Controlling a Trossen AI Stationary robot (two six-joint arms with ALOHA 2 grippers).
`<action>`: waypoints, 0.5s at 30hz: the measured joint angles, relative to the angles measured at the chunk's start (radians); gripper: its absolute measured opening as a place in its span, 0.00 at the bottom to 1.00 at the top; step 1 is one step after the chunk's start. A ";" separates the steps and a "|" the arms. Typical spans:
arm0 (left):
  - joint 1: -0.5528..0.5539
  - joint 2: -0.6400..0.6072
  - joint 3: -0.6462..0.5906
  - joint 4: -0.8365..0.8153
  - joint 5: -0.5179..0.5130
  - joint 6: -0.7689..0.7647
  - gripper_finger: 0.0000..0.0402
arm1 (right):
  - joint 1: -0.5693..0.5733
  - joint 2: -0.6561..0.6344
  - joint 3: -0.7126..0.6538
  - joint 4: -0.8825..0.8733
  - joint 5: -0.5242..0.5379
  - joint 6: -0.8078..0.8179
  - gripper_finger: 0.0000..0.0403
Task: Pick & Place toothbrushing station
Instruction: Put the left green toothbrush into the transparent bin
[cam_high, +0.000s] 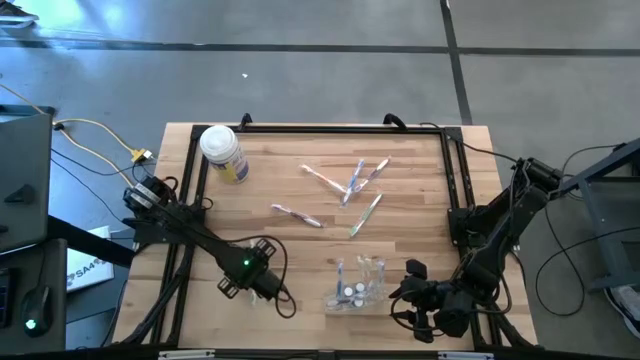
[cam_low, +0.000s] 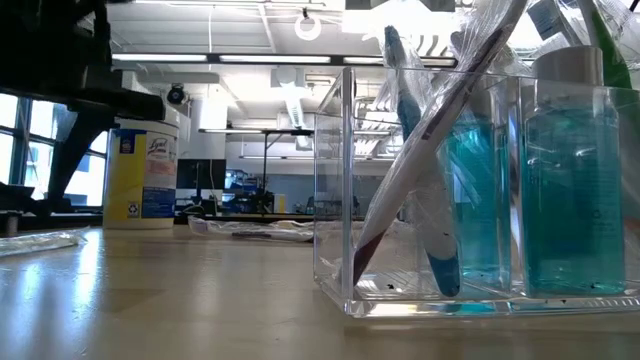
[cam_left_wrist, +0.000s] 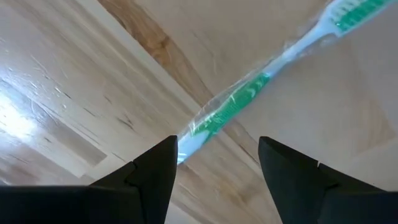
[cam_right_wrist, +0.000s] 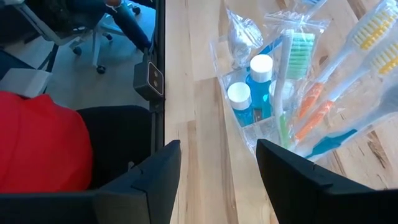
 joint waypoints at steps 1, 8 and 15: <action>0.000 0.000 -0.004 0.006 0.001 -0.014 0.55 | -0.001 0.000 0.000 0.000 0.002 0.000 0.50; 0.000 0.000 -0.005 0.016 0.035 -0.048 0.55 | -0.020 0.000 0.000 0.000 -0.021 0.009 0.50; 0.000 0.000 -0.005 0.017 0.036 -0.056 0.55 | -0.048 0.000 0.000 0.004 -0.052 0.060 0.50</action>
